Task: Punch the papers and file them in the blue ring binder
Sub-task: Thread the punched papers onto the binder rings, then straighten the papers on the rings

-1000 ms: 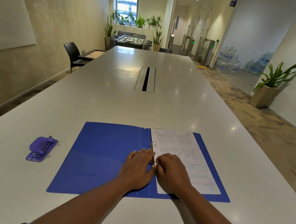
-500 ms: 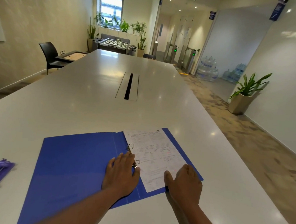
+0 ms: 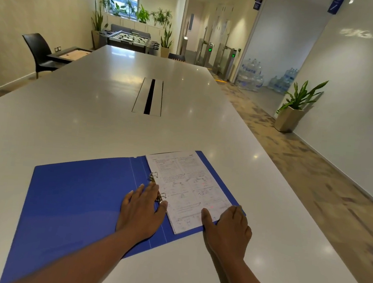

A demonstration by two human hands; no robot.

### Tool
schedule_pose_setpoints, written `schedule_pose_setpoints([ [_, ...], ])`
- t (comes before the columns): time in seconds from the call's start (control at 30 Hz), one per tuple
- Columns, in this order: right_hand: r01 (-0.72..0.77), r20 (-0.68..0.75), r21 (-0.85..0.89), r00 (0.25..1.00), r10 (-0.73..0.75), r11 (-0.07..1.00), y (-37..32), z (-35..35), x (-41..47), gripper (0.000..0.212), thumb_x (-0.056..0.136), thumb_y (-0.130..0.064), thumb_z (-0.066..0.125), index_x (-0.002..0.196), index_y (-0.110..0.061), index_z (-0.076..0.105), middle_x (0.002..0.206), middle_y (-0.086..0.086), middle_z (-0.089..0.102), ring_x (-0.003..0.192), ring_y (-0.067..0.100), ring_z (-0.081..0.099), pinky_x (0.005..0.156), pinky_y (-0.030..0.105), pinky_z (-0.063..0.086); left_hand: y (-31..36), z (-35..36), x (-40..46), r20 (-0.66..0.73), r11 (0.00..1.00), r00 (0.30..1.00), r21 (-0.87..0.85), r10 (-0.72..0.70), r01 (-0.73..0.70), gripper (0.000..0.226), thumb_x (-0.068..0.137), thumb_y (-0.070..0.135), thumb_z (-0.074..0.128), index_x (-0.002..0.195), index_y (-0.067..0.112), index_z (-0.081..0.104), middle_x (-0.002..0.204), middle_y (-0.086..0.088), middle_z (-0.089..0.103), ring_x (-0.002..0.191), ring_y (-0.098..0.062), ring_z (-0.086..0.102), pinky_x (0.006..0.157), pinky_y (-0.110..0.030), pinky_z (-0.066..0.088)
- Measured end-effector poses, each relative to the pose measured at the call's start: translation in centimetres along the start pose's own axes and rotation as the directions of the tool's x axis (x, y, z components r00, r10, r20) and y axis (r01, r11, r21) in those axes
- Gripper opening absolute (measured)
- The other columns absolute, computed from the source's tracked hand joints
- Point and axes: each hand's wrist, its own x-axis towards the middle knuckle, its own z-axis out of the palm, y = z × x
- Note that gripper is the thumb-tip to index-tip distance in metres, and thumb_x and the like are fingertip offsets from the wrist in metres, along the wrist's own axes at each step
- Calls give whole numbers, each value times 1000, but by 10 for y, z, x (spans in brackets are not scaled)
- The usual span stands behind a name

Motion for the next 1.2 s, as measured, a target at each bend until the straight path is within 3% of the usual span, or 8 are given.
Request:
schedule_pose_setpoints([
  [0.4, 35, 59, -5, 998, -35, 999, -3, -5, 3, 75, 101, -67, 31, 158, -19, 30, 173, 11, 11, 160, 30, 8, 127, 52, 10, 2, 0, -2, -12, 998, 1000, 62, 3, -2, 66, 100, 58, 37, 157, 28, 28, 167, 4, 26, 154, -21, 20, 124, -44, 14],
  [0.57, 9, 47, 270, 999, -22, 963, -9, -15, 5, 68, 98, -53, 59, 155, -29, 32, 155, -1, 48, 146, 27, 42, 124, 55, 15, 3, 1, 0, -4, 996, 1000, 88, 8, -7, 66, 101, 59, 33, 158, 27, 27, 167, 4, 24, 155, -21, 19, 124, -44, 13],
  [0.8, -69, 28, 825, 996, 81, 561, -25, -35, 4, 70, 102, -23, 64, 159, -28, 24, 114, -5, 67, 109, 22, 70, 91, 44, 61, -2, -2, 0, -1, 994, 997, 78, 74, -74, 65, 101, 59, 36, 158, 28, 28, 166, 5, 29, 154, -20, 21, 124, -44, 14],
  [0.9, 28, -82, 874, 993, 90, 484, -28, -38, -6, 17, 103, -30, 59, 120, -28, 57, 98, -9, 67, 88, 14, 71, 66, 19, 57, -4, -3, 0, 9, 994, 997, 67, 83, -83, 65, 101, 59, 37, 158, 28, 28, 165, 5, 30, 154, -19, 23, 124, -43, 14],
  [0.97, 138, -178, 859, 983, 35, 492, -33, -38, -15, 15, 102, -37, 57, 92, -29, 63, 90, -11, 69, 83, 15, 71, 62, 18, 54, -4, -4, 1, 11, 996, 997, 44, 80, -81, 66, 100, 60, 39, 157, 29, 27, 163, 4, 35, 152, -20, 27, 124, -44, 17],
  [1.1, 382, -299, 770, 924, -241, 511, -49, -38, -34, 13, 100, -35, 62, 104, -33, 74, 97, -28, 72, 97, -3, 70, 75, 19, 59, -2, -19, 2, -1, 965, 1000, -263, 23, -22, 68, 93, 61, 56, 153, 35, 36, 146, 12, 54, 133, -19, 51, 113, -42, 38],
  [1.13, 443, -311, 721, 894, -322, 533, -52, -36, -37, 17, 101, -31, 64, 111, -28, 76, 105, -26, 73, 101, -3, 69, 81, 20, 59, -2, -27, 2, 32, 896, 999, -442, -28, 39, 65, 91, 62, 60, 148, 34, 44, 144, 13, 56, 130, -16, 53, 109, -39, 42],
  [1.2, 578, -336, 583, 812, -478, 571, -61, -34, -44, 21, 101, -32, 63, 112, -22, 78, 105, -14, 77, 97, 2, 70, 83, 27, 60, -1, -45, 2, 113, 586, 989, -797, -94, 147, 63, 85, 69, 62, 132, 28, 61, 136, 5, 65, 124, -15, 60, 100, -31, 47],
])
